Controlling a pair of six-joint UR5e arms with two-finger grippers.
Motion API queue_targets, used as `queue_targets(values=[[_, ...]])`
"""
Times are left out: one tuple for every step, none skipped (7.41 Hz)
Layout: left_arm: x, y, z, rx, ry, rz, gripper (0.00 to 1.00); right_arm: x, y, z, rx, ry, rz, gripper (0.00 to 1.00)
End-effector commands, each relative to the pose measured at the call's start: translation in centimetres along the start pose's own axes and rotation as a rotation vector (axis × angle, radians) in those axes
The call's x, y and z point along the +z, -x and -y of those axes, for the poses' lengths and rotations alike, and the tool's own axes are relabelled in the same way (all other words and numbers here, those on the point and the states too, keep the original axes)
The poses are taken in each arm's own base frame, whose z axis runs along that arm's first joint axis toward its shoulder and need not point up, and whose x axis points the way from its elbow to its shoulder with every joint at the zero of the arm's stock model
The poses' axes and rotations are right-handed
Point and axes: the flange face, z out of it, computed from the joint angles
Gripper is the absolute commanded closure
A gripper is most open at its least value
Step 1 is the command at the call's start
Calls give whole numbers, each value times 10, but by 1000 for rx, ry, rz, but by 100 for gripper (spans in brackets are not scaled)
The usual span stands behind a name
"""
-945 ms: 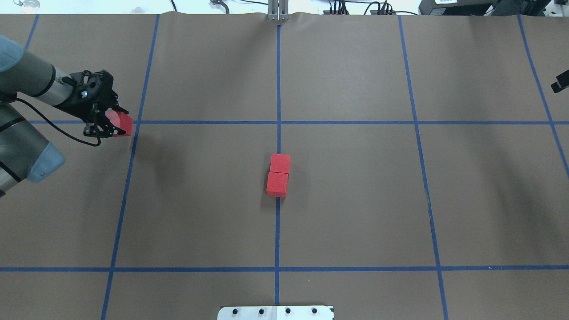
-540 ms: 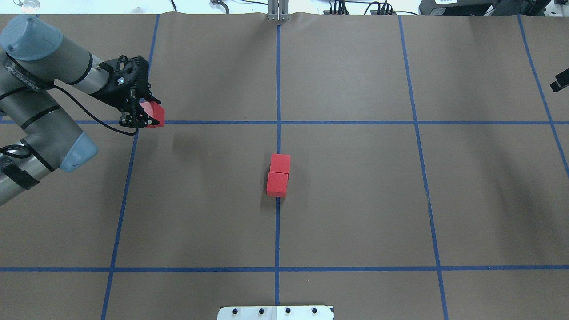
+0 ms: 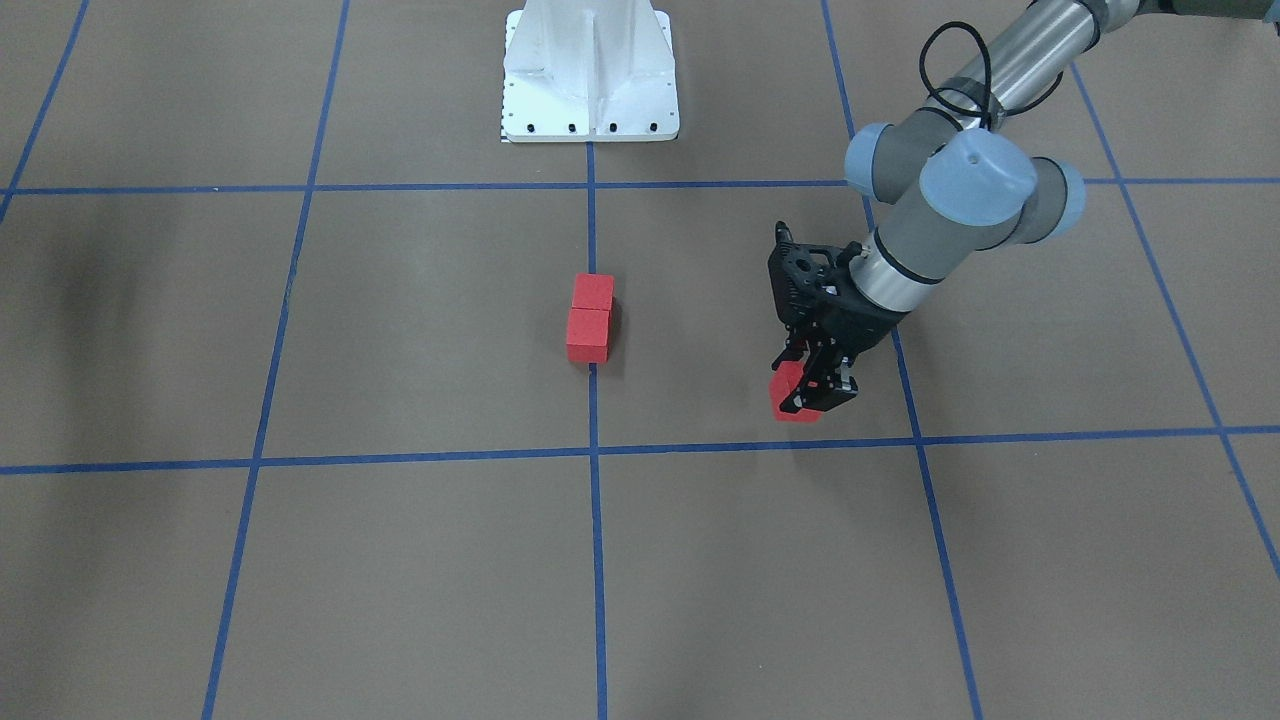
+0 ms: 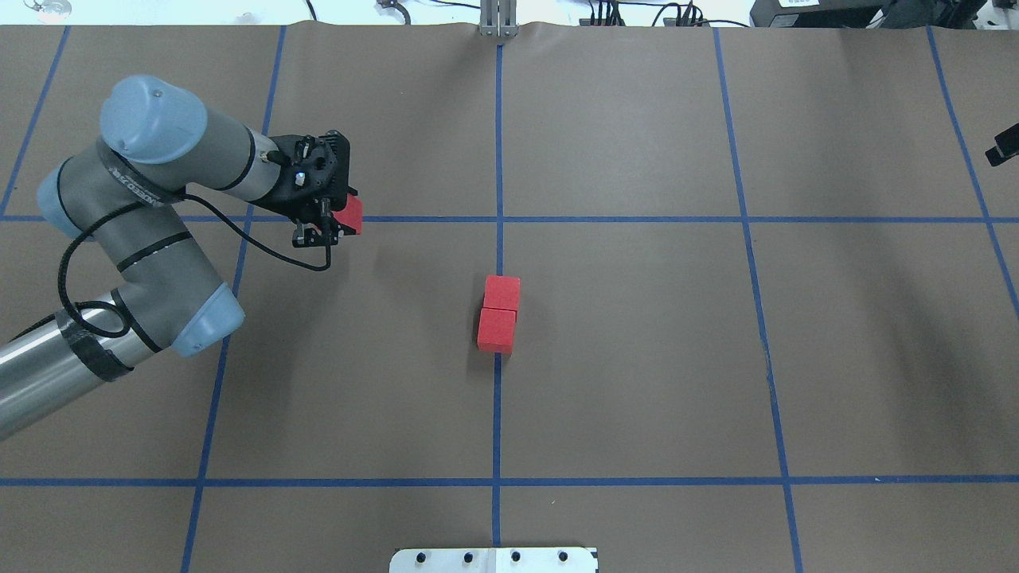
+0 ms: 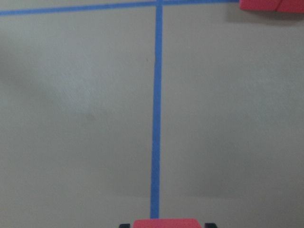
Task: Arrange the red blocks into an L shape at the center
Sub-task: 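Carry the red cube with the left gripper to the joined center cubes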
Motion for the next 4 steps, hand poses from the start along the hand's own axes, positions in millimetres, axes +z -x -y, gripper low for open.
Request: queue_targets(values=[[13,-14,38,10,6,-32,83,1,-1,0,1,1,0,0],[9,-7,62,-6,38,-49,83,2,-1,0,-2,-2,0,0],[14,-15,77,0,58,-74,82,3,-3,0,-3,-4,0,0],[27,-31,84,6,66,-104,83,5,-4,1,-6,-9,-1,0]])
